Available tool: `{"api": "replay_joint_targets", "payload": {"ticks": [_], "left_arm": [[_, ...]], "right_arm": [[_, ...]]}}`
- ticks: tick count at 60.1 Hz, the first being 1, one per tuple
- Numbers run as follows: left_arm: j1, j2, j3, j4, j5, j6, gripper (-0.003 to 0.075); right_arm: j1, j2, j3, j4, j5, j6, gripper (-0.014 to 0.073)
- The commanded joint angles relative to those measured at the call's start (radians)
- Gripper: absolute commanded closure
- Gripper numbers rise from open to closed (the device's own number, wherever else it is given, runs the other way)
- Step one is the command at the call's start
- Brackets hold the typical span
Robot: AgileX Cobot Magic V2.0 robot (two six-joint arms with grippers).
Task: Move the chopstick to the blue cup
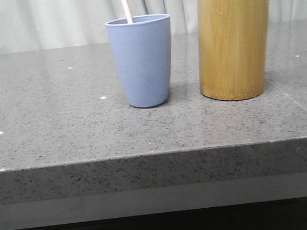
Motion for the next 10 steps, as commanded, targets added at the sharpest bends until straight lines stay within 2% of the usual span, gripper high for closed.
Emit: {"api": "replay_joint_targets", "payload": {"ticks": [1, 10], "left_arm": [[0.004, -0.022, 0.009, -0.011, -0.078, -0.008, 0.0739], [0.004, -0.022, 0.009, -0.011, -0.078, -0.008, 0.0739]], "right_arm": [[-0.007, -0.02, -0.005, -0.01, -0.075, -0.001, 0.0672], [-0.007, -0.02, -0.005, -0.01, -0.075, -0.001, 0.0672]]}}
